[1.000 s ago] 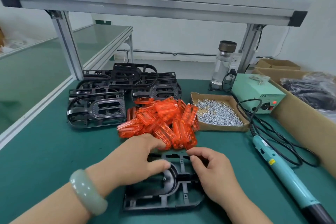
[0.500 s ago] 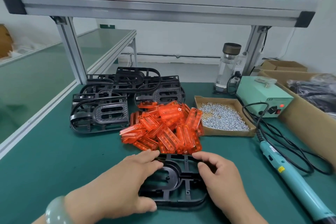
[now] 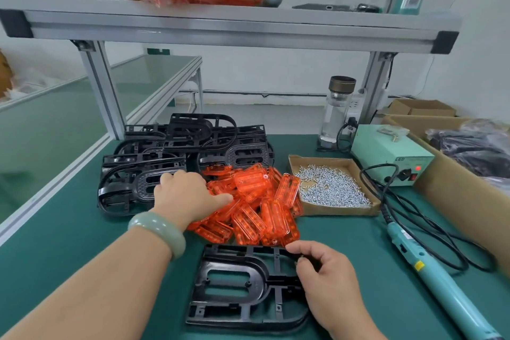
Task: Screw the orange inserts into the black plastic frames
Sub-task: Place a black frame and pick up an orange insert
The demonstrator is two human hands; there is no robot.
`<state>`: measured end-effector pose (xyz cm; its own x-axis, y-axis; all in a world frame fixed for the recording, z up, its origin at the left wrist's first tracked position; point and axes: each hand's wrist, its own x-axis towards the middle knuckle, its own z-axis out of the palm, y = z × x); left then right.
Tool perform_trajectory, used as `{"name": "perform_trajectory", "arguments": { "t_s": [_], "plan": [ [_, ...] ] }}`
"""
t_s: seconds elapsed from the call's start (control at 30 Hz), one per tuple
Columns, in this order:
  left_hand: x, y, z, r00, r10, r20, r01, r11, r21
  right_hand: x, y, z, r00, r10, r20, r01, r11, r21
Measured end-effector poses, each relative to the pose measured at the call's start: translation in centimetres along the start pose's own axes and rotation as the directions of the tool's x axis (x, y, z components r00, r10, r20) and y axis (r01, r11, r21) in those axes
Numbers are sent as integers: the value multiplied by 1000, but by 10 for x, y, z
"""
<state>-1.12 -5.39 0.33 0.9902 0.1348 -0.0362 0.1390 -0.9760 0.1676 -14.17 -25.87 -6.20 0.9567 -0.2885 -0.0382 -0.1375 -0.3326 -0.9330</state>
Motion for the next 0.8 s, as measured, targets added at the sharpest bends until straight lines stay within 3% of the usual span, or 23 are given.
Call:
{"name": "perform_trajectory", "arguments": {
  "t_s": [0.07, 0.17, 0.23, 0.33, 0.37, 0.47, 0.6, 0.8],
  "plan": [
    [-1, 2, 1, 998, -6, -67, 2, 998, -59, 0, -1, -1, 1000, 9, 7, -9, 1000, 7],
    [-9, -3, -5, 988, -12, -157, -58, 899, -434, 0, -2, -2, 999, 32, 15, -33, 999, 31],
    [-17, -6, -12, 977, -49, -206, -106, 728, -677, 1, -2, -3, 999, 46, 11, -47, 997, 55],
    [-37, -1, -23, 996, -62, -57, -34, 316, -948, 1, -3, -3, 997, 71, 20, -73, 993, 97],
    [-43, 1, -25, 1000, -26, -5, 1, 226, -974, 2, -3, -3, 997, 78, 20, -80, 991, 110],
    [-62, 6, -28, 994, 86, 69, 61, 85, -994, 3, -1, -5, 995, 102, 0, -101, 982, 160],
    [-75, 8, -27, 984, 161, 72, 66, 47, -997, 6, 1, -11, 993, 117, -27, -109, 973, 203],
    [-80, 9, -23, 987, 161, 17, 1, 102, -995, 9, 0, -12, 992, 128, -18, -121, 970, 212]
  ]
}}
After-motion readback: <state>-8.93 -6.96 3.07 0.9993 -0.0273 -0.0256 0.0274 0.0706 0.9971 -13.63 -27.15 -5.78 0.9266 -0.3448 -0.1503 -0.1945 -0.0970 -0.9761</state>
